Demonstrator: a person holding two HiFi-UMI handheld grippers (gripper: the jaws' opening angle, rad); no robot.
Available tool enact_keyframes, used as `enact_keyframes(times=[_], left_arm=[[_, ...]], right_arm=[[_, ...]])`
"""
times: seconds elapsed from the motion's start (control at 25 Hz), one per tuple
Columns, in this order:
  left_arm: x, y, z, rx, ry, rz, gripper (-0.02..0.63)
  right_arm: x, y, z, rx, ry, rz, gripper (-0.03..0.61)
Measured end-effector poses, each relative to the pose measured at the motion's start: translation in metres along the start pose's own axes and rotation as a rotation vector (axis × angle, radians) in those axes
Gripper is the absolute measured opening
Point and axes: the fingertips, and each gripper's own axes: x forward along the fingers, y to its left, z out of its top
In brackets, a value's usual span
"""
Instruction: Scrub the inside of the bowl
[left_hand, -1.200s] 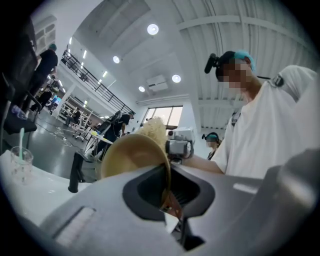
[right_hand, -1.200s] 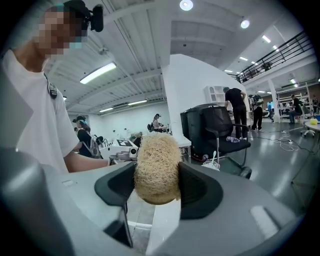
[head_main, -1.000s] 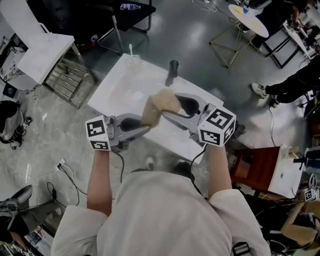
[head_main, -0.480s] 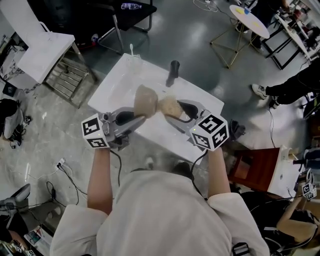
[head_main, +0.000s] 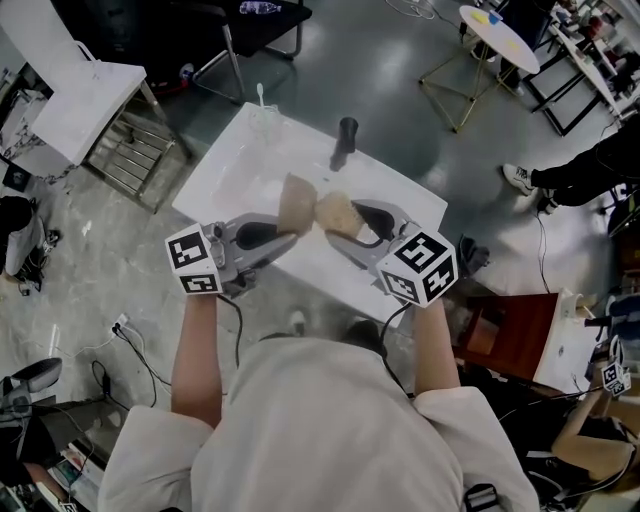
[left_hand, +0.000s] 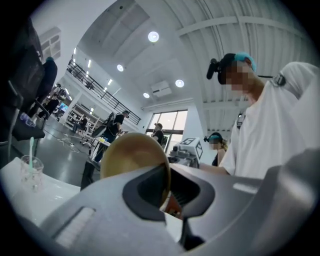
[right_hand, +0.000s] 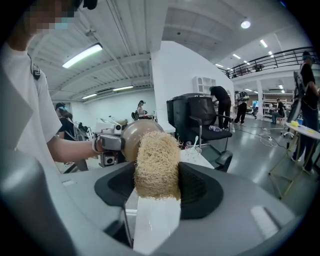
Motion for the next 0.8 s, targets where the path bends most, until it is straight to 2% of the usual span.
enact_keyframes(times=[0.2, 0.44, 0.64, 0.8], left_arm=[[0.005, -0.007, 0.007, -0.006, -0.021, -0.035, 0.009], [0.002, 0.001, 0.011, -0.032, -0.065, 0.007, 0.009], [0.005, 0.010, 0.005, -0.028, -0.027, 0.053, 0.009], [0.008, 0.009, 0.000, -0.028, 0.005, 0.043, 0.009]], right_arm=[[0.007, -0.012, -0.015, 0.028, 0.045, -0.031, 0.255], [0.009, -0.001, -0.021, -0.001, 0.084, -0.011, 0.253], [0.003, 0.006, -0.015, -0.007, 0.076, -0.005, 0.253], [0.001, 0.001, -0.010, -0.010, 0.072, -0.024, 0.253]])
